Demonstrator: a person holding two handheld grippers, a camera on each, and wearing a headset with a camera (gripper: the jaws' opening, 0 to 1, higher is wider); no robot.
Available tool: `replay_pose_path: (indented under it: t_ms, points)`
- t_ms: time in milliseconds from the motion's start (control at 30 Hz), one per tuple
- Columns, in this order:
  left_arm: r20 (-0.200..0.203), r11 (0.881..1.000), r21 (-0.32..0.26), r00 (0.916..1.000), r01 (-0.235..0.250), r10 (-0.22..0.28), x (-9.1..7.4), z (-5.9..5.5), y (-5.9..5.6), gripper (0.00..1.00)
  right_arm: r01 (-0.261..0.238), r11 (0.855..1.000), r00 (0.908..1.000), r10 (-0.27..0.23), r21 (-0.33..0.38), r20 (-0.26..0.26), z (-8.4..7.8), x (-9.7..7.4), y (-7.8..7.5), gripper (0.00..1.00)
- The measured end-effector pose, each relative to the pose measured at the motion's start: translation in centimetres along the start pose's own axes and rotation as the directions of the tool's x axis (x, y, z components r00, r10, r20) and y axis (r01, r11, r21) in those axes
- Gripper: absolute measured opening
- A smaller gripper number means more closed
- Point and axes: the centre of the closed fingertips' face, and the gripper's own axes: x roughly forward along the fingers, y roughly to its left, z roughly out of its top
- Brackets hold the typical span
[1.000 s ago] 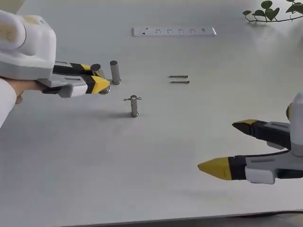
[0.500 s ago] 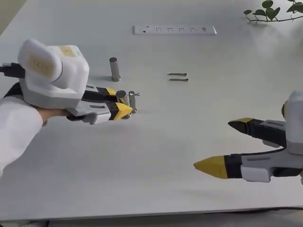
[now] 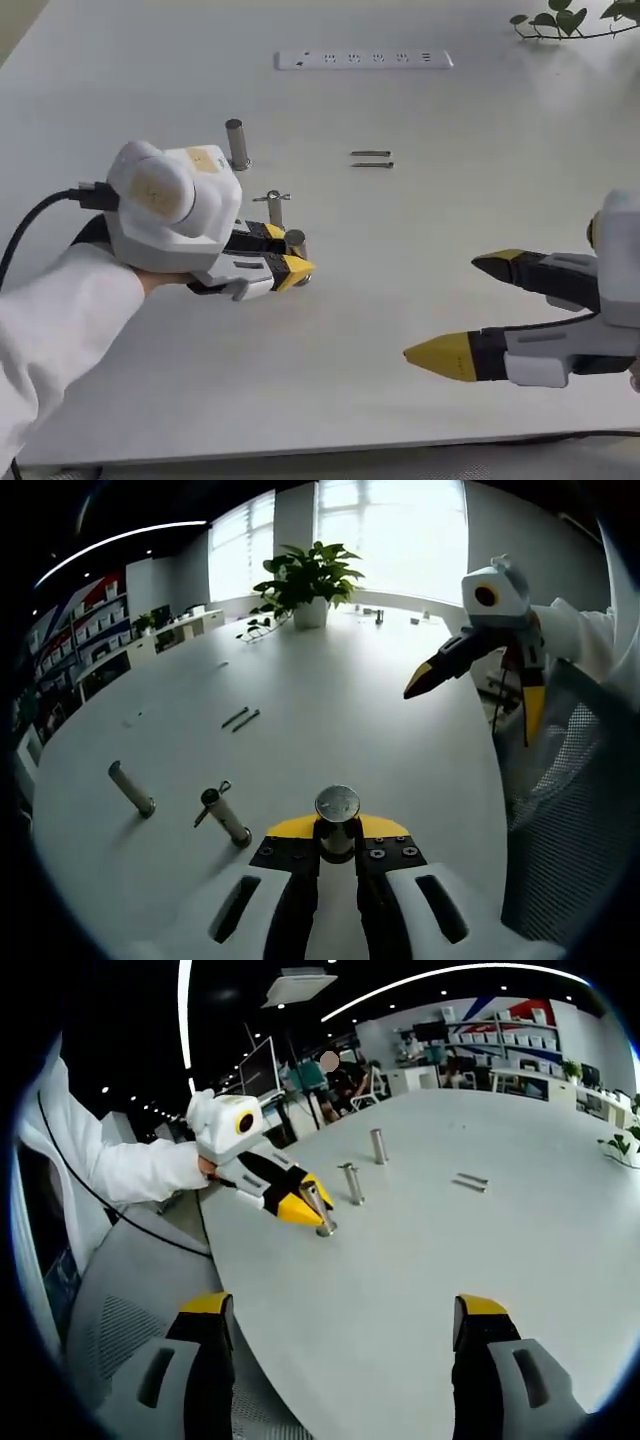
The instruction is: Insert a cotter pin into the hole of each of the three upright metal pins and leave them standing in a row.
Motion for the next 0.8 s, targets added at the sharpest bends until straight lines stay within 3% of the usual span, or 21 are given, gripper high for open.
replay_pose_path:
  t_ms: [600,800]
  points:
    - [-0.011,1.0,0.011,0.9995,0.028,-0.028,1.3,-1.1,-1.5,0.11,-0.001,1.0,0.9999,0.001,0.002,-0.014,-0.3,0.0,-0.1,0.88]
    - [0.009,1.0,0.016,0.9997,0.02,-0.021,1.2,-1.0,-1.5,0.11,-0.005,1.0,0.9998,0.005,0.003,-0.018,-0.4,0.0,0.0,0.88]
